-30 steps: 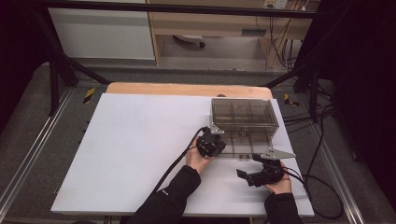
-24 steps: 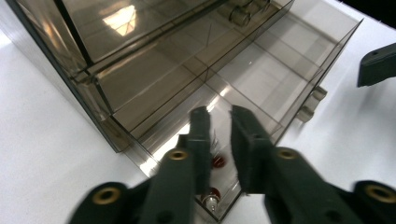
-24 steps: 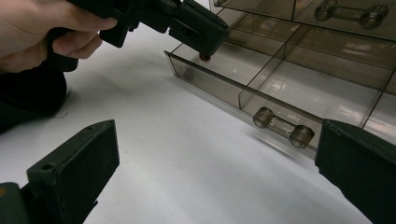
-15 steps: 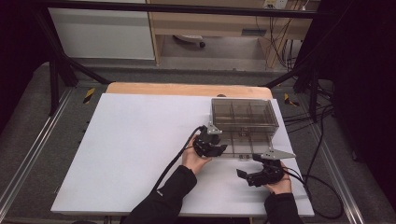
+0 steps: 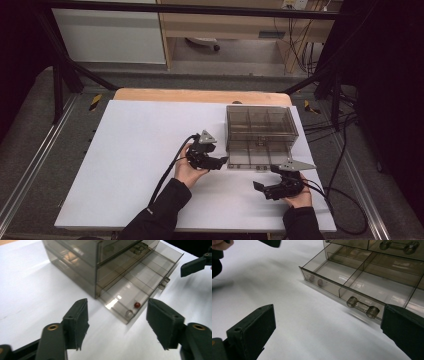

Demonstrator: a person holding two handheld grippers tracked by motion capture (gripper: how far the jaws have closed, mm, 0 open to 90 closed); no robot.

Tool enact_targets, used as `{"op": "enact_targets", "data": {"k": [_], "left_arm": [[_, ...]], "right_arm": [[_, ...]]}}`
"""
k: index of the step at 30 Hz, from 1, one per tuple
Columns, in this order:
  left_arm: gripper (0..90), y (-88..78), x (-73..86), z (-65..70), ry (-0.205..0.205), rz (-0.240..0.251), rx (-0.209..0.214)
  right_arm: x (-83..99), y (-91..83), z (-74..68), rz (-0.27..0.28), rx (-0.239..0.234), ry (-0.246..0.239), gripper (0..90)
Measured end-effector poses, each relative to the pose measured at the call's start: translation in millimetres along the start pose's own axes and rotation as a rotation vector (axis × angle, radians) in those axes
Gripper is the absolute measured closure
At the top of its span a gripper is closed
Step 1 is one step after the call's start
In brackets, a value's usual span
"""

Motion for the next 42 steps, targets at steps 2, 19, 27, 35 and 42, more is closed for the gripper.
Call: {"op": "enact_targets", "data": {"k": [2,19,27,35,42], "left_arm": [[30.6,-7.0,3.8,-4.3,-0.001,0.003,-0.014],[10.7,-51.1,48.4,-30.9,-0.02,-0.001,-0.077],[6.3,-71.5,74.3,-38.0,-0.019,-0.02,-0.101],[5.4,-94.3,101.3,-48.3,-0.051,-0.016,-0.139],[5.7,-106.4,120.1,-53.1,-0.069,-0.021,-0.153]], "right_arm": [[0.4,0.3,0.2,-0.002,0.003,0.0,0.4],[2.0,2.1,1.2,-0.01,0.013,-0.012,0.4],[2.3,1.9,0.5,-0.009,0.01,-0.02,0.4],[1.3,1.4,0.7,-0.002,0.013,-0.011,0.5],[1.4,2.3,2.2,-0.006,0.022,-0.012,0.6]]}}
Point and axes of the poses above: each handheld gripper's, and its own axes: y roughly forward along the jaws, x roughly out of its underside, z roughly to its right, the point moved 9 cm from there along y, roughly forward along the jaws, and after that the axes turned 14 degrees about y, right-handed, at the moved point
